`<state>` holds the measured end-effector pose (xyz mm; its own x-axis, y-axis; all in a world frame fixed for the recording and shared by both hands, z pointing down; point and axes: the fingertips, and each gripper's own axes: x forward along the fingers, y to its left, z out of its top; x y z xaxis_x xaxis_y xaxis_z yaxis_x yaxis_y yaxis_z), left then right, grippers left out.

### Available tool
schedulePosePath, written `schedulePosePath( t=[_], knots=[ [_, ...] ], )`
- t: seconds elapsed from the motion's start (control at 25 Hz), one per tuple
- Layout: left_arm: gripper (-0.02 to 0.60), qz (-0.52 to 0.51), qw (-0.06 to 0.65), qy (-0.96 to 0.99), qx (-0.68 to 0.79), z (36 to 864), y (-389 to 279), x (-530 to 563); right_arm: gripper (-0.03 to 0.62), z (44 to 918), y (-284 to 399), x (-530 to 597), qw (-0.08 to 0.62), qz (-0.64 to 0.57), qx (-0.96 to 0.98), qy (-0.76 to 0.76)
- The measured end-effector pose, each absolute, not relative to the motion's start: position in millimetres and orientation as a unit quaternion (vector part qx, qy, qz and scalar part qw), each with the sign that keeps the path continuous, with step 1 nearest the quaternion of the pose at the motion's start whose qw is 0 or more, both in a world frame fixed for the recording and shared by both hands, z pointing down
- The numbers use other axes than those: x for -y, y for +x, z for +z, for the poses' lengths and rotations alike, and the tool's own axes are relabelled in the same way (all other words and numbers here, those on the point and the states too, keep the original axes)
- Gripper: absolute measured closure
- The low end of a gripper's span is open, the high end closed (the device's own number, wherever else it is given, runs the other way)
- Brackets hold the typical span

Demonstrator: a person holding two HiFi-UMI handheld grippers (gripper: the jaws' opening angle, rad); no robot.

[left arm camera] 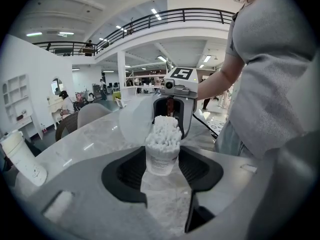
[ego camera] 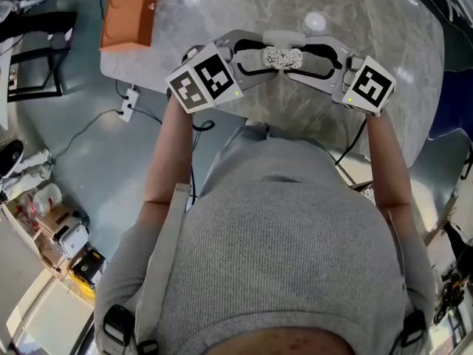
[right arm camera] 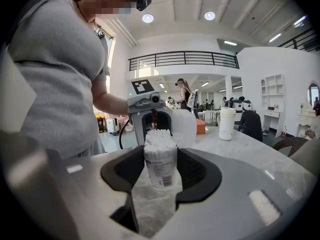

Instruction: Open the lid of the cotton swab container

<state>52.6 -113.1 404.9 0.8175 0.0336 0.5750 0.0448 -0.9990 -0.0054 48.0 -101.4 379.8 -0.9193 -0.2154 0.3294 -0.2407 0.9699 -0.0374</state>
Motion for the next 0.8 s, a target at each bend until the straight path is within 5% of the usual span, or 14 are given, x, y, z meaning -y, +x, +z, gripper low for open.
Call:
schedulePosePath(
  t=[0.8],
  knots=[
    [0.377, -0.338, -0.013, -0.941, 0.017, 446.3, 53.1, 120.4, 0.390, 425.1, 51.3, 111.2, 0.189, 0.046, 0.975, 0.108]
  ],
)
